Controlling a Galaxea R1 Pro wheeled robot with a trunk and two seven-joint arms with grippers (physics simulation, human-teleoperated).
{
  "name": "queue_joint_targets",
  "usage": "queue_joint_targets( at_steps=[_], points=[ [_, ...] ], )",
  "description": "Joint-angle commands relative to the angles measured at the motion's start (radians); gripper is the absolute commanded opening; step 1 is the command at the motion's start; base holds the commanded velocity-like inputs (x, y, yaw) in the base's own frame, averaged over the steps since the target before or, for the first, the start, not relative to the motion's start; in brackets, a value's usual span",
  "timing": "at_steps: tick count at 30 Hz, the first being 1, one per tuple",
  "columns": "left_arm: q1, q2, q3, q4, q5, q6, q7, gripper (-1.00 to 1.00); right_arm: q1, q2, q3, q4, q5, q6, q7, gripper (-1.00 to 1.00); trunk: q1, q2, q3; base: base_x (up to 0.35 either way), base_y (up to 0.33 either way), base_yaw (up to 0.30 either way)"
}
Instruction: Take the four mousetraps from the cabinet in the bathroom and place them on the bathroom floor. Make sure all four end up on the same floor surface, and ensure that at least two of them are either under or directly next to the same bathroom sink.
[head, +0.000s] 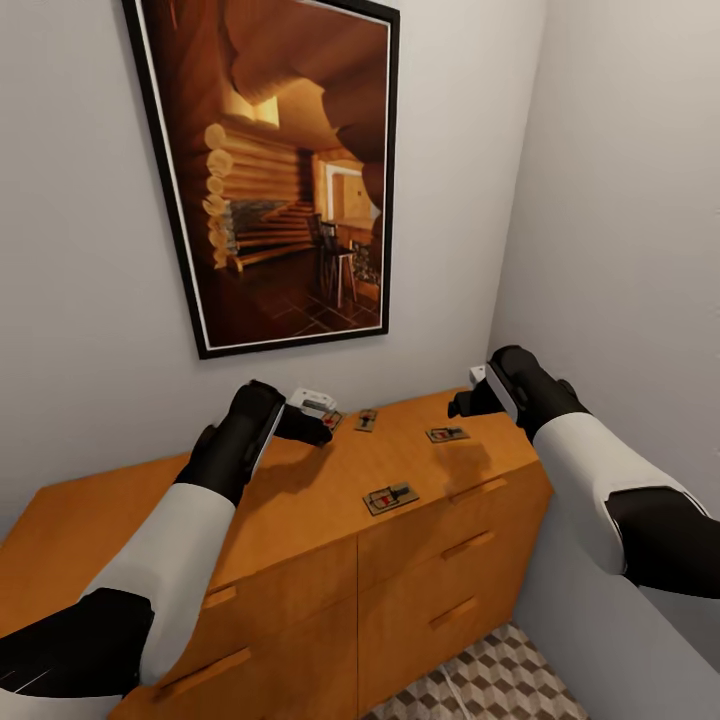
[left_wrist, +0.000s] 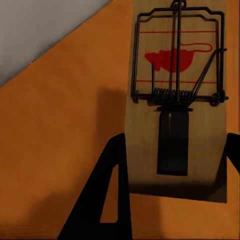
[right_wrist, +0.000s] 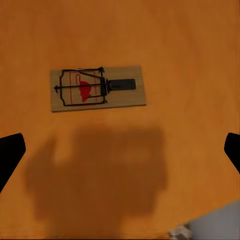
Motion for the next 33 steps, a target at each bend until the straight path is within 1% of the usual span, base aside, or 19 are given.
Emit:
queue_joint_targets(
  at_steps=[1, 9, 18, 27, 31, 33],
  points=[
    [-0.001, 0.0, 0.0, -0.001, -0.011, 0.003, -0.009, -1.0, -0.001, -0.001, 0.006, -0.001, 0.006, 0.004, 0.008, 1.0, 0.0, -0.001, -0.001, -0.077, 0.0, 0.0],
    [-0.001, 0.003, 0.0, 0.0, -0.011, 0.003, -0.009, -1.0, -0.001, -0.001, 0.006, -0.001, 0.005, 0.004, 0.009, 1.0, 0.0, -0.001, -0.001, -0.026, 0.0, 0.0],
    [-0.001, 0.003, 0.0, 0.001, -0.011, 0.003, -0.009, -1.0, -0.001, 0.008, 0.006, -0.001, -0.005, 0.004, 0.009, 1.0, 0.0, -0.001, -0.001, -0.002, 0.0, 0.009],
    [-0.001, 0.006, 0.001, 0.007, -0.011, 0.003, -0.009, -1.0, -0.001, 0.01, 0.006, -0.001, -0.006, 0.004, 0.007, 1.0, 0.0, -0.001, -0.001, 0.0, 0.0, 0.207],
    [-0.001, 0.013, 0.02, 0.007, -0.011, 0.003, -0.009, -1.0, -0.001, 0.01, 0.006, -0.001, -0.005, 0.004, 0.007, 1.0, 0.0, -0.001, -0.001, 0.0, 0.0, 0.264],
    [-0.001, 0.015, 0.045, 0.007, -0.011, 0.003, -0.009, -1.0, -0.001, 0.01, 0.005, 0.0, -0.005, 0.004, 0.007, 1.0, 0.0, -0.001, -0.001, 0.0, 0.0, 0.269]
  ],
)
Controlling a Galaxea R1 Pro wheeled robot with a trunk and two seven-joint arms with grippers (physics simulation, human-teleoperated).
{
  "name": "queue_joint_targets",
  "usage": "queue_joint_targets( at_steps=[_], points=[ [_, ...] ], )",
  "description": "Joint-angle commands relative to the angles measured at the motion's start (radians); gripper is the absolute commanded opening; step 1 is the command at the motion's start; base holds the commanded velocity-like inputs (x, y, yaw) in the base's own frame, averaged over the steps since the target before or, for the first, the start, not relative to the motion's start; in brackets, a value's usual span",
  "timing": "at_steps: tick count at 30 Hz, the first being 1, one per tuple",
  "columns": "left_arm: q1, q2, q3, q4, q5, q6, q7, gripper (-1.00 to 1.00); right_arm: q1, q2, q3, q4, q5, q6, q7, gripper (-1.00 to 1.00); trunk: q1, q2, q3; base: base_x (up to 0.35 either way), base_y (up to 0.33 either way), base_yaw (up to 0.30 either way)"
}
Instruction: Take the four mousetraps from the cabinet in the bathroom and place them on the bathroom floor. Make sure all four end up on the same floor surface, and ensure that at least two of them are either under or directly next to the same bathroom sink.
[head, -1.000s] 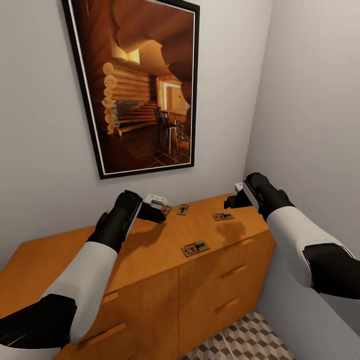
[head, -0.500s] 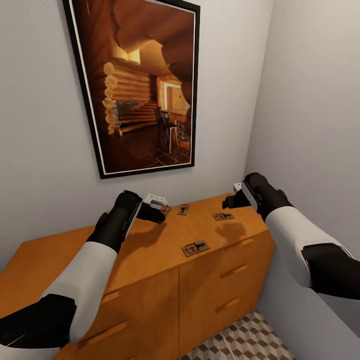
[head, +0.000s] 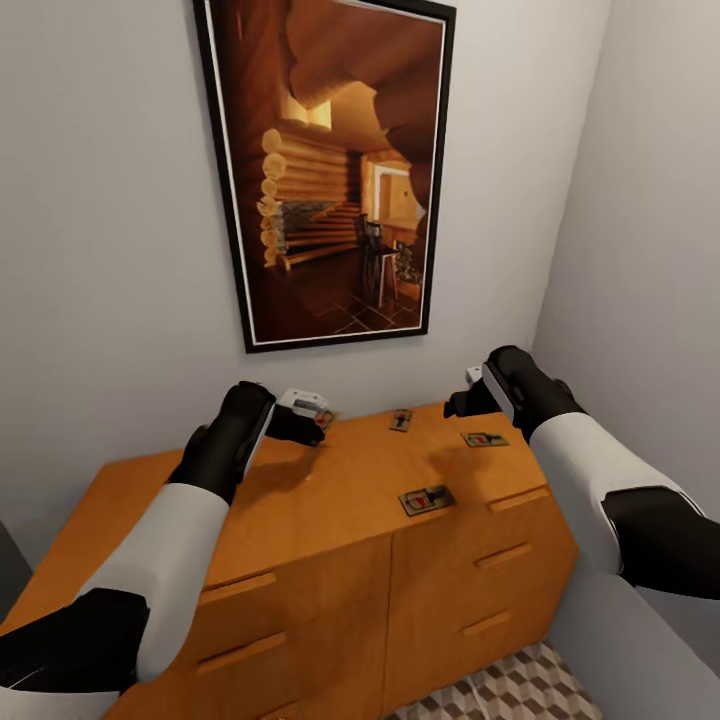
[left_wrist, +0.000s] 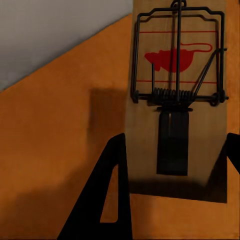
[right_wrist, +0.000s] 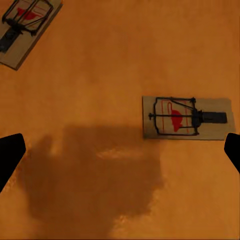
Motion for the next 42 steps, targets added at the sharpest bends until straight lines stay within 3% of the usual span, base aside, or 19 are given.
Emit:
queue_joint_targets(
  at_steps=[1, 13, 31, 34, 38, 39, 41, 42],
  points=[
    [-0.001, 0.001, 0.013, 0.0, -0.009, 0.002, -0.009, -1.0, -0.001, -0.001, 0.006, -0.002, 0.004, 0.004, 0.007, 1.0, 0.0, -0.001, -0.001, 0.0, 0.0, 0.27],
    [-0.001, 0.002, 0.037, 0.001, -0.046, 0.002, -0.009, -1.0, -0.001, -0.001, 0.006, 0.0, 0.002, 0.004, 0.007, 1.0, 0.0, -0.001, -0.001, 0.002, 0.0, 0.241],
    [0.0, -0.008, 0.037, 0.004, -0.055, 0.002, -0.009, -1.0, -0.001, -0.004, -0.009, 0.003, -0.003, 0.004, 0.005, 1.0, 0.0, -0.001, -0.001, 0.156, 0.095, 0.01],
    [0.0, -0.009, 0.037, 0.004, -0.055, 0.002, -0.009, -1.0, -0.001, -0.002, -0.036, 0.007, -0.003, 0.004, -0.003, 1.0, 0.0, -0.001, -0.001, 0.011, 0.006, 0.0],
    [0.0, -0.009, 0.037, 0.004, -0.054, 0.002, -0.009, -1.0, -0.001, -0.001, -0.133, 0.032, -0.004, 0.004, -0.036, 1.0, 0.0, -0.001, -0.001, 0.004, 0.002, 0.0],
    [0.0, -0.009, 0.037, 0.005, -0.054, 0.002, -0.009, -1.0, -0.001, 0.0, -0.193, 0.041, -0.003, -0.005, -0.065, 1.0, 0.0, -0.001, -0.001, 0.002, 0.001, 0.0],
    [0.0, -0.009, 0.037, 0.006, -0.054, 0.002, -0.009, -1.0, 0.0, 0.001, -0.254, 0.048, -0.003, -0.017, -0.106, 1.0, 0.0, -0.001, -0.001, 0.001, 0.001, 0.0],
    [0.0, -0.009, 0.037, 0.008, -0.054, 0.002, -0.01, -1.0, 0.0, 0.003, -0.31, 0.053, -0.003, -0.031, -0.155, 1.0, 0.0, -0.001, -0.001, 0.0, 0.0, 0.0]
  ],
)
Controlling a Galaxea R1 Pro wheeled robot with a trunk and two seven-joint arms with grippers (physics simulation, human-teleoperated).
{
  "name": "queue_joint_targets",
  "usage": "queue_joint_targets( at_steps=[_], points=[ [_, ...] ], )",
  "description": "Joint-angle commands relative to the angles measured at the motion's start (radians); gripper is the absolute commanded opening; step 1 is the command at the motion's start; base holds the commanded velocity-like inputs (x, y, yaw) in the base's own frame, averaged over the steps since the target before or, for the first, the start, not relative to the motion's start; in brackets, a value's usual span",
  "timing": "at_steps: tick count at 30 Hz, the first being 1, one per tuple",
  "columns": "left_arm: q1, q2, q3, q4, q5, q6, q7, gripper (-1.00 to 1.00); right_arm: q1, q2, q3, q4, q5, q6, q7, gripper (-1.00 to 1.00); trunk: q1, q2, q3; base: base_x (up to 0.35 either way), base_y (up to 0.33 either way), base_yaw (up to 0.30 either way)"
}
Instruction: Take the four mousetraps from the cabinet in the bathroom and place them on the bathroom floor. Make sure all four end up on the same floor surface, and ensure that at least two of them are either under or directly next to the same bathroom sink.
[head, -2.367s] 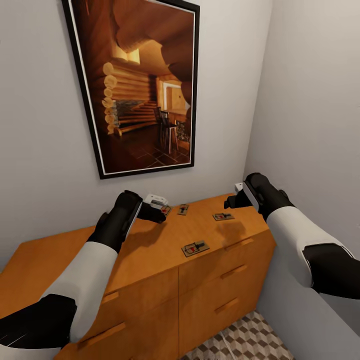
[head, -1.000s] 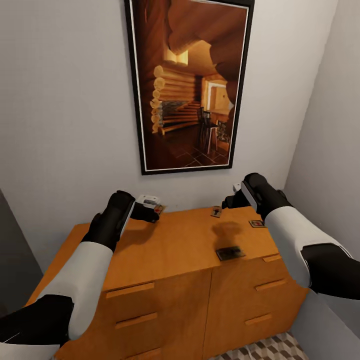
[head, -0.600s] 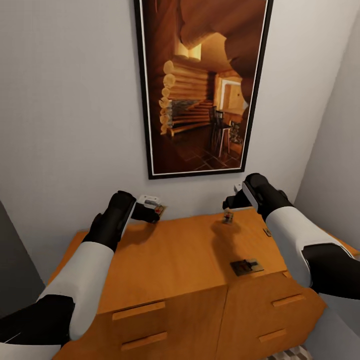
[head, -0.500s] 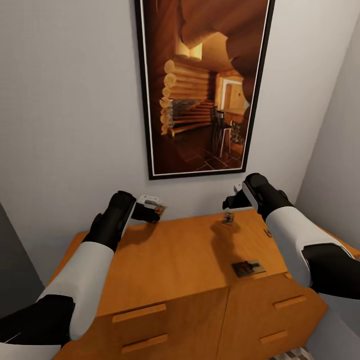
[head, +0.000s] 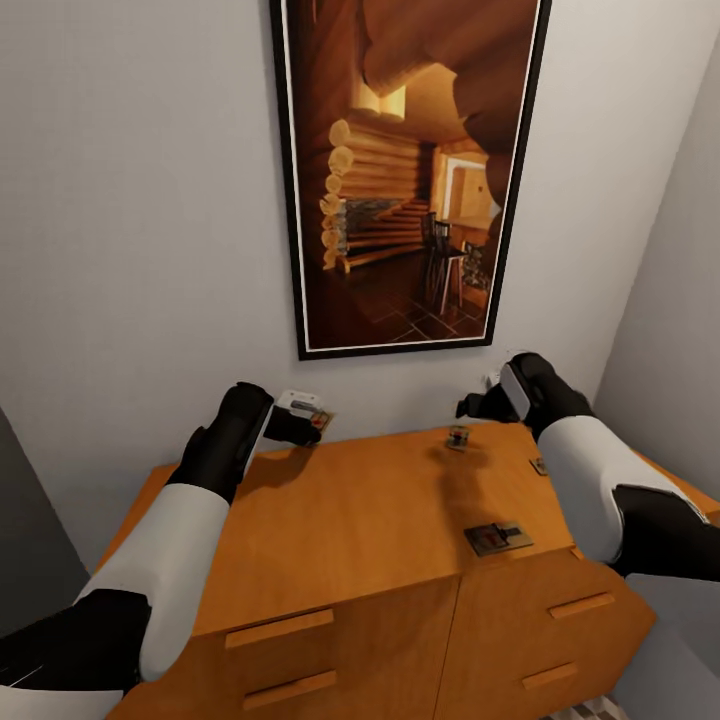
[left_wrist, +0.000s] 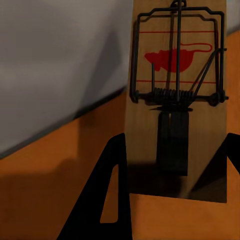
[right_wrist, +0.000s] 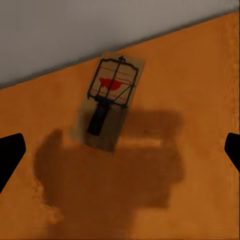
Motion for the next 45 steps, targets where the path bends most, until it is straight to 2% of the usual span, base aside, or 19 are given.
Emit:
queue_joint_targets(
  at_steps=[1, 3, 5, 8, 17, 25, 27, 31, 34, 37, 41, 45],
  points=[
    [-0.001, 0.0, 0.0, 0.0, -0.011, 0.003, -0.009, -1.0, -0.001, 0.002, -0.032, 0.001, 0.0, -0.004, -0.029, 1.0, 0.0, -0.001, -0.001, 0.0, 0.0, 0.0],
    [-0.001, -0.001, 0.0, 0.003, -0.011, 0.003, -0.009, -1.0, -0.001, 0.005, -0.088, 0.005, -0.002, -0.02, -0.102, 1.0, 0.0, -0.001, -0.001, 0.0, 0.0, 0.0],
    [-0.001, -0.001, 0.0, 0.006, -0.011, 0.003, -0.01, -1.0, 0.0, 0.007, -0.117, 0.006, -0.003, -0.028, -0.148, 1.0, 0.0, -0.001, -0.001, 0.0, 0.0, 0.0],
    [-0.001, -0.001, 0.0, 0.007, -0.01, 0.003, -0.01, -1.0, -0.001, 0.007, -0.136, 0.008, -0.003, -0.033, -0.177, 1.0, 0.0, -0.001, -0.001, 0.002, 0.0, 0.0],
    [-0.001, -0.004, -0.001, 0.021, -0.009, 0.003, -0.01, -1.0, -0.001, 0.008, -0.149, 0.008, -0.003, -0.036, -0.196, 1.0, 0.0, -0.001, -0.001, 0.17, 0.0, 0.0],
    [-0.001, -0.018, -0.002, 0.071, 0.003, 0.003, -0.014, -1.0, 0.0, 0.008, -0.15, 0.008, -0.004, -0.038, -0.197, 1.0, 0.0, -0.001, -0.001, 0.066, 0.0, 0.0],
    [-0.001, -0.021, -0.002, 0.08, 0.016, 0.003, -0.02, -1.0, 0.0, 0.009, -0.15, 0.009, -0.004, -0.038, -0.197, 1.0, 0.0, -0.001, -0.001, 0.009, 0.0, 0.0],
    [-0.001, -0.021, -0.004, 0.087, 0.09, 0.003, -0.072, -1.0, 0.0, 0.02, -0.15, 0.01, -0.004, -0.038, -0.197, 1.0, 0.0, -0.001, -0.001, 0.003, 0.0, 0.0],
    [-0.001, -0.017, -0.006, 0.089, 0.165, 0.003, -0.126, -1.0, 0.0, 0.03, -0.15, 0.018, -0.004, -0.038, -0.197, 1.0, 0.0, -0.001, -0.001, 0.001, 0.0, 0.0],
    [-0.001, -0.016, -0.008, 0.089, 0.209, 0.003, -0.146, -1.0, 0.0, 0.034, -0.15, 0.028, -0.004, -0.038, -0.197, 1.0, 0.0, -0.001, -0.001, 0.0, 0.0, 0.0],
    [-0.001, -0.018, -0.014, 0.09, 0.237, 0.003, -0.155, -1.0, 0.0, 0.038, -0.15, 0.04, -0.003, -0.04, -0.198, 1.0, 0.0, -0.001, -0.001, 0.0, 0.0, 0.0],
    [-0.001, -0.026, -0.027, 0.083, 0.25, 0.003, -0.16, -1.0, 0.0, 0.039, -0.15, 0.047, -0.003, -0.045, -0.198, 1.0, 0.0, -0.001, -0.001, 0.0, 0.0, 0.0]
  ],
)
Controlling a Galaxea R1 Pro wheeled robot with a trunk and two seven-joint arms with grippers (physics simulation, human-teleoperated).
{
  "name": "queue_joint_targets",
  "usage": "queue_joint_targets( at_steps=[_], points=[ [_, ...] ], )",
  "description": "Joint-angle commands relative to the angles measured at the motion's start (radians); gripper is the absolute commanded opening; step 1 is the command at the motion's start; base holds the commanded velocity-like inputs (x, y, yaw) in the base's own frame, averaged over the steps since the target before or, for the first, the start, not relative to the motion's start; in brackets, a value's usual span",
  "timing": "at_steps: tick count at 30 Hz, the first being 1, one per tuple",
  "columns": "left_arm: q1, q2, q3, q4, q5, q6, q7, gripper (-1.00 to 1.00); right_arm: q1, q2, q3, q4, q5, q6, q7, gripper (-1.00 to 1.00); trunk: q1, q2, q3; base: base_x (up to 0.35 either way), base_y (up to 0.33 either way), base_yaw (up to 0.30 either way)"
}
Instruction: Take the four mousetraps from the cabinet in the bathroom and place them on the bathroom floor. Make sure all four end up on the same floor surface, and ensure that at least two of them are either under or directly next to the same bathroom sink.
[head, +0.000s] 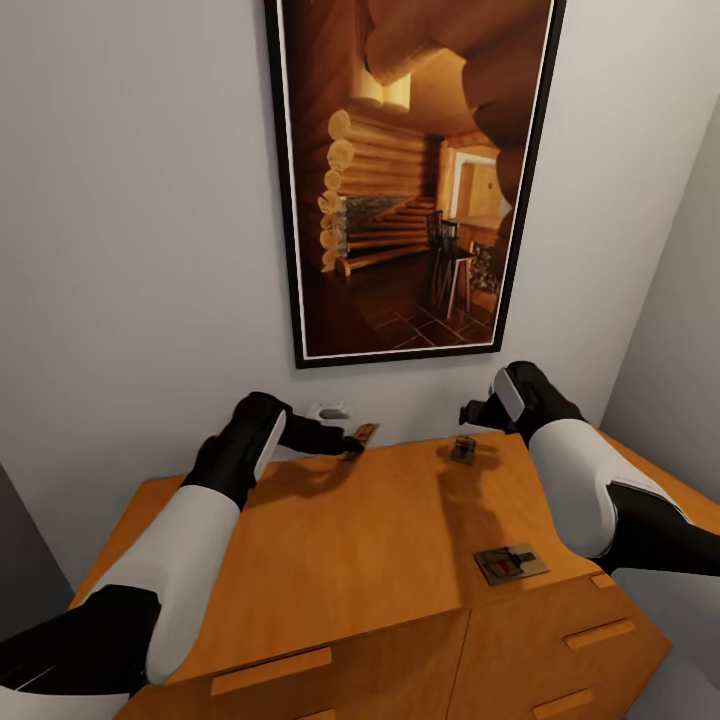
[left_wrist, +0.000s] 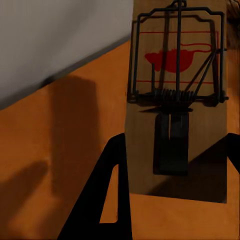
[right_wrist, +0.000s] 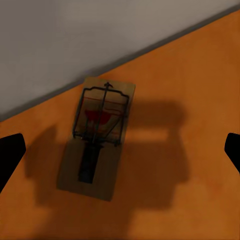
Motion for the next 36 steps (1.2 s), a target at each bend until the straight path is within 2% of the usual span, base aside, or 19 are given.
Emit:
queue_joint_targets(
  at_steps=[1, 14, 18, 21, 24, 25, 28, 30, 32, 36],
  points=[
    [-0.001, -0.002, 0.0, -0.002, -0.011, 0.002, -0.009, -1.0, -0.001, 0.001, -0.004, -0.001, 0.003, 0.004, -0.001, 1.0, 0.0, -0.001, -0.001, 0.0, 0.0, 0.0],
    [0.0, -0.016, -0.005, -0.011, -0.013, 0.002, -0.01, -1.0, -0.001, 0.003, -0.003, 0.005, 0.002, 0.004, -0.001, 1.0, 0.0, -0.001, -0.001, 0.0, 0.0, 0.0],
    [0.0, -0.017, -0.005, -0.026, -0.013, 0.002, -0.01, -1.0, -0.001, 0.012, -0.003, 0.028, 0.005, 0.003, -0.001, 1.0, 0.0, -0.001, -0.001, 0.0, 0.0, 0.0],
    [0.0, -0.022, -0.034, -0.038, -0.012, 0.002, -0.01, -1.0, -0.001, 0.028, -0.003, 0.063, 0.011, -0.009, -0.001, 1.0, 0.0, -0.001, -0.001, 0.0, 0.0, 0.0],
    [0.0, -0.022, -0.068, -0.042, -0.012, 0.002, -0.01, -1.0, -0.001, 0.033, -0.002, 0.072, 0.013, -0.02, -0.001, 1.0, 0.0, -0.001, -0.001, 0.0, 0.0, 0.0],
    [0.0, -0.022, -0.093, -0.046, -0.011, 0.002, -0.011, -1.0, -0.001, 0.035, -0.002, 0.076, 0.013, -0.025, -0.002, 1.0, 0.0, -0.001, -0.001, 0.0, 0.0, 0.0],
    [0.0, -0.022, -0.132, -0.067, -0.009, 0.002, -0.011, -1.0, -0.001, 0.037, -0.001, 0.081, 0.014, -0.032, -0.002, 1.0, 0.0, -0.001, -0.001, 0.0, 0.0, 0.0],
    [0.0, -0.022, -0.144, -0.081, -0.002, 0.002, -0.011, -1.0, -0.001, 0.038, -0.001, 0.082, 0.014, -0.034, -0.002, 1.0, 0.0, -0.001, -0.001, 0.0, 0.0, 0.0],
    [0.0, -0.022, -0.152, -0.094, 0.01, 0.002, -0.011, -1.0, -0.001, 0.038, 0.0, 0.083, 0.014, -0.038, -0.002, 1.0, 0.0, -0.001, -0.001, 0.0, 0.0, 0.0],
    [0.0, -0.022, -0.167, -0.117, 0.068, 0.002, -0.011, -1.0, -0.001, 0.038, 0.001, 0.084, 0.015, -0.053, -0.002, 1.0, 0.0, -0.001, -0.001, 0.0, 0.0, 0.0]
  ],
)
